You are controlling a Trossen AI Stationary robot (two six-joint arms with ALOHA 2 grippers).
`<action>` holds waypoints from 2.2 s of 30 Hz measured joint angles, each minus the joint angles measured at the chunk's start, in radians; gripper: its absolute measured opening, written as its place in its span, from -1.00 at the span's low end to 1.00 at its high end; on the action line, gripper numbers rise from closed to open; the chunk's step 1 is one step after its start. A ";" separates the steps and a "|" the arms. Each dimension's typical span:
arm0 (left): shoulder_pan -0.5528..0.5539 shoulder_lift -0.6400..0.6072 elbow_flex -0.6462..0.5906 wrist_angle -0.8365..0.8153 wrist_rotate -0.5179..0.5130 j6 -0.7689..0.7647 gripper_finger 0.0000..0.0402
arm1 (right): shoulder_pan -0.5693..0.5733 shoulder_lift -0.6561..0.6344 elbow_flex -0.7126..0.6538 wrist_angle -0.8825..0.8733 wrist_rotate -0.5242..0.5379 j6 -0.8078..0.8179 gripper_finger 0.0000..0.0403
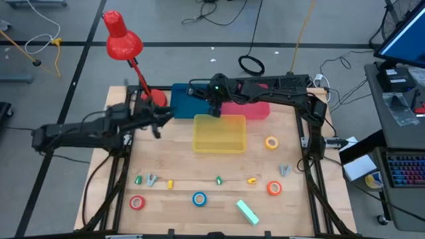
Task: Pick and place Stapler, Stapler remover, tape
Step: Put the black stapler into the blue bin
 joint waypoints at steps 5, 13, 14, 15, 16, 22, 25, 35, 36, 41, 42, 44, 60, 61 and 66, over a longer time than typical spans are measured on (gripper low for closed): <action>0.000 0.232 0.253 -0.223 -0.008 0.161 -0.33 | 0.000 0.000 0.000 -0.074 -0.025 -0.038 -0.40; 0.001 0.479 0.553 -0.466 -0.083 0.390 -0.33 | 0.002 0.000 0.000 -0.153 -0.075 -0.078 -0.40; 0.002 0.501 0.577 -0.492 -0.087 0.415 -0.33 | 0.002 0.000 0.000 -0.158 -0.076 -0.088 -0.40; 0.002 0.525 0.599 -0.514 -0.094 0.436 -0.33 | 0.002 0.000 0.000 -0.167 -0.077 -0.091 -0.40; 0.003 0.548 0.621 -0.537 -0.106 0.450 -0.33 | 0.002 0.000 0.000 -0.177 -0.079 -0.092 -0.40; 0.022 0.636 0.697 -0.649 -0.160 0.470 -0.33 | 0.007 0.000 0.000 -0.222 -0.098 -0.093 -0.40; 0.032 0.652 0.701 -0.653 -0.159 0.469 -0.33 | 0.012 0.000 -0.001 -0.226 -0.098 -0.099 -0.40; 0.062 0.650 0.702 -0.697 -0.158 0.420 -0.33 | 0.027 0.000 -0.001 -0.225 -0.097 -0.109 -0.40; 0.064 0.650 0.702 -0.702 -0.150 0.414 -0.31 | 0.028 0.000 -0.001 -0.225 -0.097 -0.109 -0.40; 0.069 0.650 0.702 -0.701 -0.105 0.388 -0.09 | 0.029 0.000 -0.001 -0.225 -0.095 -0.109 -0.40; 0.069 0.650 0.702 -0.701 -0.105 0.388 -0.03 | 0.029 0.000 -0.001 -0.225 -0.095 -0.109 -0.40; 0.069 0.650 0.702 -0.701 -0.097 0.391 0.09 | 0.029 0.000 -0.001 -0.225 -0.095 -0.109 -0.40; 0.065 0.740 0.702 -0.634 -0.079 0.458 0.55 | 0.061 -0.002 -0.002 -0.225 -0.091 -0.112 -0.40; 0.065 0.748 0.702 -0.623 -0.079 0.460 0.55 | 0.061 -0.002 -0.002 -0.225 -0.085 -0.111 -0.40; 0.063 0.756 0.702 -0.625 -0.076 0.459 0.50 | 0.066 -0.002 -0.002 -0.225 -0.065 -0.110 -0.40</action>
